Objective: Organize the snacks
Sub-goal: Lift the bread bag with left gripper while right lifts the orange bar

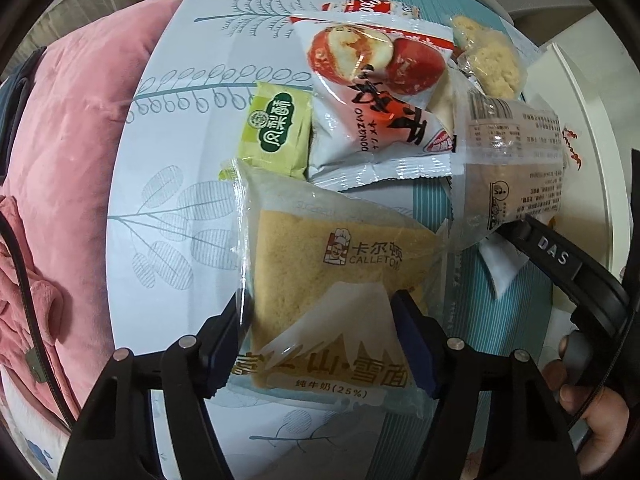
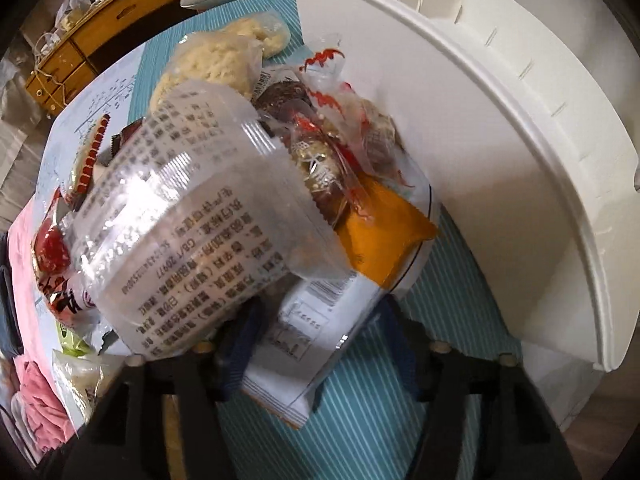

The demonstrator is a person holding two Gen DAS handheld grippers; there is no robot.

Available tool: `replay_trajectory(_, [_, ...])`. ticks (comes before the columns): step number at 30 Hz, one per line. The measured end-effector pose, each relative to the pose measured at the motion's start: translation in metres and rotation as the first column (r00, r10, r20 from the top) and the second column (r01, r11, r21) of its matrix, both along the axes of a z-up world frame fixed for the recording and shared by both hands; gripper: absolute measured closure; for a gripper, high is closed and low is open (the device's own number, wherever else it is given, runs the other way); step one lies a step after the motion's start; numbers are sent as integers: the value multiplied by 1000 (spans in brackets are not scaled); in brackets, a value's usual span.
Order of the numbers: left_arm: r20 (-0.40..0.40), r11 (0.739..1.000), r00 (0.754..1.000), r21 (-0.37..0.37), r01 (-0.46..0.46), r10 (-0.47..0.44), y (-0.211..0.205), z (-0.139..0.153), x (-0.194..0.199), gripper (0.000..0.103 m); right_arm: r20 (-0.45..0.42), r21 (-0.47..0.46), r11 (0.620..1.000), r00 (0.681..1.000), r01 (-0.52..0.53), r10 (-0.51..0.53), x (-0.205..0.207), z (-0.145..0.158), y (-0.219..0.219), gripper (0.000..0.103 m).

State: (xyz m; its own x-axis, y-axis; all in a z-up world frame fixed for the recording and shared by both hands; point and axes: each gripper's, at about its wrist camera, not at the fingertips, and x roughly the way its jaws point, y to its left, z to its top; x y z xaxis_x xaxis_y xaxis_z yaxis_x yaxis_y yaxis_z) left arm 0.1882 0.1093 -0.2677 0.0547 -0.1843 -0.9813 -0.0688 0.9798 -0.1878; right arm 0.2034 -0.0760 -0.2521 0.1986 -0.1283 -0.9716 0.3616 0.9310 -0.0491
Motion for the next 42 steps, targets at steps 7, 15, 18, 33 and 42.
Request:
replay_trajectory(7, [-10, 999, 1000, 14, -29, 29, 22, 2, -2, 34, -27, 86, 996, 999, -29, 32, -17, 7, -19, 64])
replay_trajectory(15, [22, 995, 995, -23, -95, 95, 34, 19, -16, 34, -33, 201, 972, 991, -123, 132, -59, 12, -37, 69])
replay_trajectory(18, [43, 993, 992, -20, -114, 115, 35, 30, -24, 34, -22, 213, 957, 978, -197, 206, -65, 21, -36, 69])
replay_trajectory(33, [146, 969, 959, -70, -236, 244, 22, 105, -58, 34, 286, 225, 778, 803, -586, 522, -82, 98, -31, 70])
replay_trajectory(42, [218, 962, 942, -155, -225, 255, -17, 153, -48, 34, 412, 111, 730, 700, -674, 584, -88, 144, -62, 70])
